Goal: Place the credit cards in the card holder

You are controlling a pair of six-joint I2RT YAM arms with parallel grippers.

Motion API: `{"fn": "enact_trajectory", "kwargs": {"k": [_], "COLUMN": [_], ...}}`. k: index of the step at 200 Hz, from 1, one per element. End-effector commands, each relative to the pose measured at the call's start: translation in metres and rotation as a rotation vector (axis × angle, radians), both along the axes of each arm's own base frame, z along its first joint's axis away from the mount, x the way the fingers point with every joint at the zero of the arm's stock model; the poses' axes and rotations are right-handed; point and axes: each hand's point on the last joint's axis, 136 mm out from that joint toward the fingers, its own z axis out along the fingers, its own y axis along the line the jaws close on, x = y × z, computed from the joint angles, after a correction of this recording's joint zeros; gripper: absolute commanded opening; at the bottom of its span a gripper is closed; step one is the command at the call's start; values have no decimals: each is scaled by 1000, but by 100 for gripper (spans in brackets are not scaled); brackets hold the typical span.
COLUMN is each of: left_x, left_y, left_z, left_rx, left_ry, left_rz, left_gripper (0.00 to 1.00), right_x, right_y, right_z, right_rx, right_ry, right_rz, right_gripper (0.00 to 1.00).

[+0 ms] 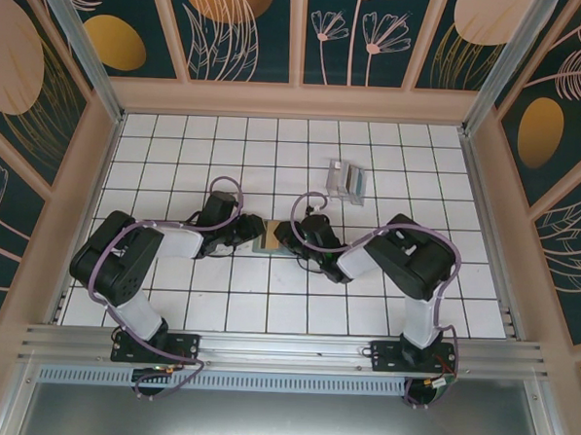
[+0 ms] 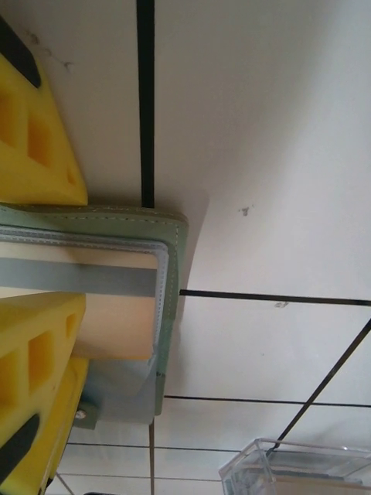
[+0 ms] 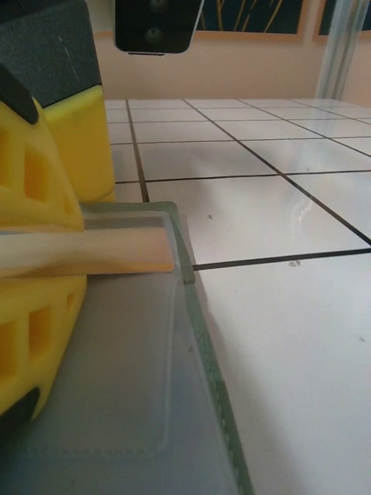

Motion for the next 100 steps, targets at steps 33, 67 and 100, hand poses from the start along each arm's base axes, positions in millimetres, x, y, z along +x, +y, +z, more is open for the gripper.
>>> {"fn": "enact_trajectory", "kwargs": {"k": [33, 67, 100], "left_x": [-8, -8, -9], "left_y": [-5, -7, -6], "left_z": [3, 4, 3], "left_rx": [-6, -17, -6], "left_ry": [10, 9, 9], "left_rz": [-36, -42, -42], "left_gripper": [37, 37, 37], "right_x": [7, 4, -3], "right_y": [-19, -39, -58], "right_z": [18, 17, 20], "right_rx": [-105, -184, -245], "right_ry": [-40, -9, -12], "right_rz": [64, 41, 35], "right_gripper": [42, 48, 51]}}
